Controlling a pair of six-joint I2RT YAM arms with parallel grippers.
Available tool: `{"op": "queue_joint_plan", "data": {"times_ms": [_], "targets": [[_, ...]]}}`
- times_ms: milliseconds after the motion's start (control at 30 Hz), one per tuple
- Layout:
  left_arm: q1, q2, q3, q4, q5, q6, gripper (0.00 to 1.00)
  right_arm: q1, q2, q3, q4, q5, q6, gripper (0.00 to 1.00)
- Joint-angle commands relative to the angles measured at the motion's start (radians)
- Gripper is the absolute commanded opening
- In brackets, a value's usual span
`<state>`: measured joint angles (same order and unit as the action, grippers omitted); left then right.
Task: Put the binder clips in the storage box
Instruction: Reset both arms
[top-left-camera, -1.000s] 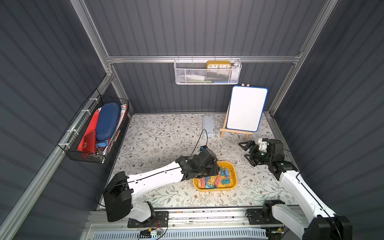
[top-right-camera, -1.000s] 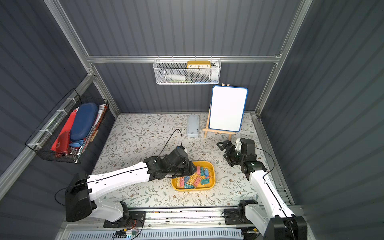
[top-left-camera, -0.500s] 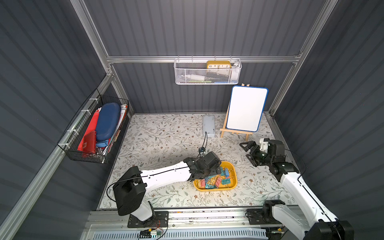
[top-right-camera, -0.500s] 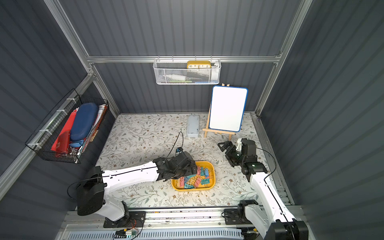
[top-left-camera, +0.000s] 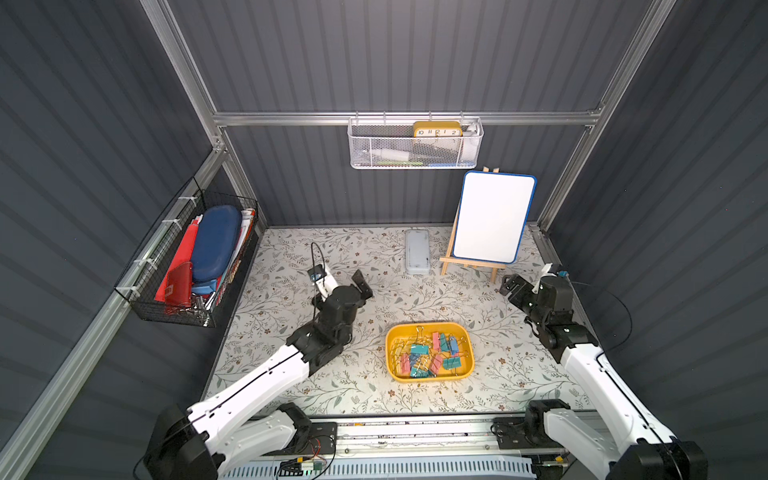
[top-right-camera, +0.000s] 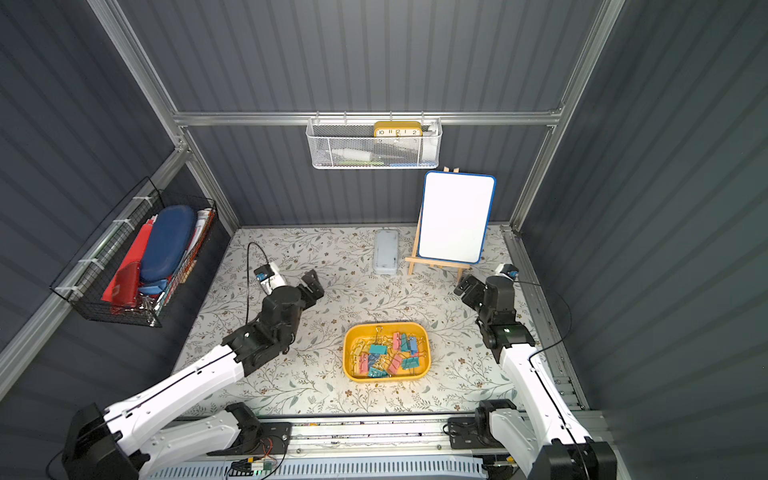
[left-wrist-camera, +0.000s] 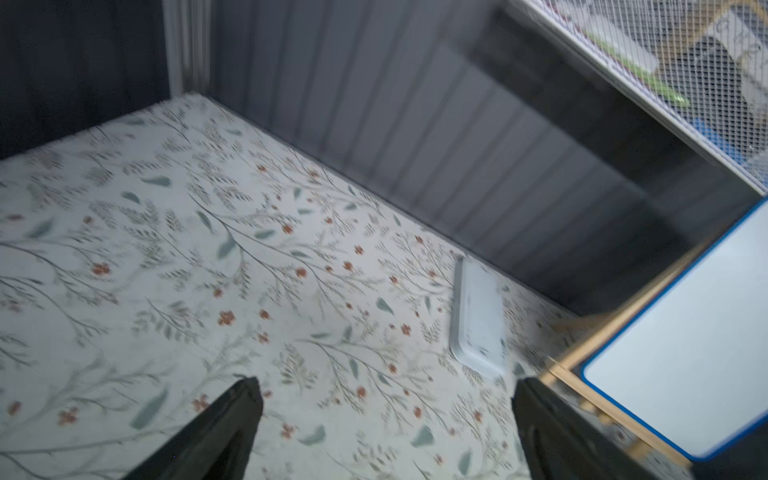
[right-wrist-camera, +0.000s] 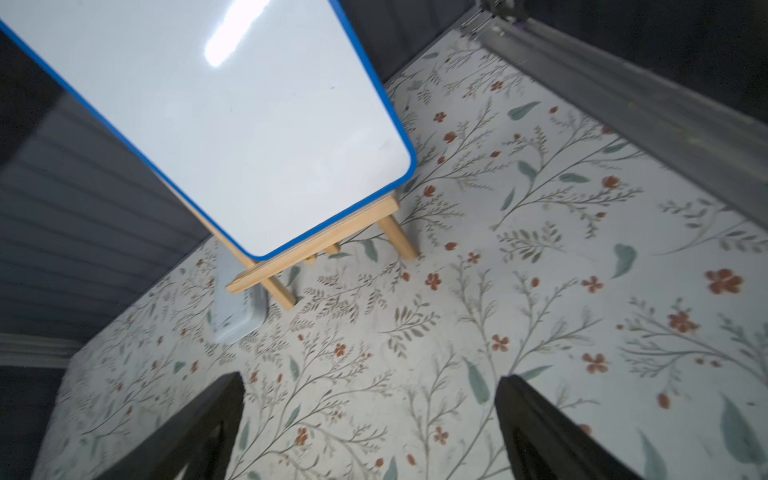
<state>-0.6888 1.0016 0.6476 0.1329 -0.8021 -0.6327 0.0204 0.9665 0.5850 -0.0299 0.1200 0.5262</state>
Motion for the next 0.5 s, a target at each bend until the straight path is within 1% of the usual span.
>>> {"op": "queue_joint_plan", "data": {"times_ms": [0,33,133,200,233,267,333,367,400,467], "targets": [[0.111,-0.049,-0.125,0.412,-0.003,0.329,0.99,-0.004,0.065,-0.110,0.236,0.209,-0.201,0.99],[0.176,-0.047,-0.154,0.464,0.053,0.362,0.99,-0.002,0.095,-0.130,0.284,0.239,-0.229,0.99],[0.357,0.015,-0.182,0.562,0.211,0.382,0.99,-0.003,0.197,-0.145,0.342,0.318,-0.241,0.99],[0.441,0.095,-0.197,0.668,0.293,0.411,0.99,-0.003,0.287,-0.158,0.436,0.304,-0.271,0.99],[0.474,0.141,-0.198,0.733,0.332,0.434,0.99,-0.003,0.338,-0.162,0.523,0.312,-0.296,0.99],[0.499,0.175,-0.183,0.744,0.361,0.453,0.99,-0.002,0.370,-0.161,0.580,0.312,-0.314,0.99],[0.535,0.254,-0.181,0.849,0.385,0.509,0.99,-0.002,0.408,-0.145,0.637,0.302,-0.342,0.99],[0.558,0.285,-0.185,0.896,0.418,0.513,0.99,-0.002,0.419,-0.134,0.631,0.299,-0.362,0.99],[0.593,0.321,-0.187,0.941,0.472,0.504,0.99,-0.007,0.451,-0.140,0.683,0.280,-0.368,0.99],[0.663,0.386,-0.184,0.999,0.559,0.479,0.99,-0.008,0.550,-0.164,0.878,0.227,-0.424,0.99]]}}
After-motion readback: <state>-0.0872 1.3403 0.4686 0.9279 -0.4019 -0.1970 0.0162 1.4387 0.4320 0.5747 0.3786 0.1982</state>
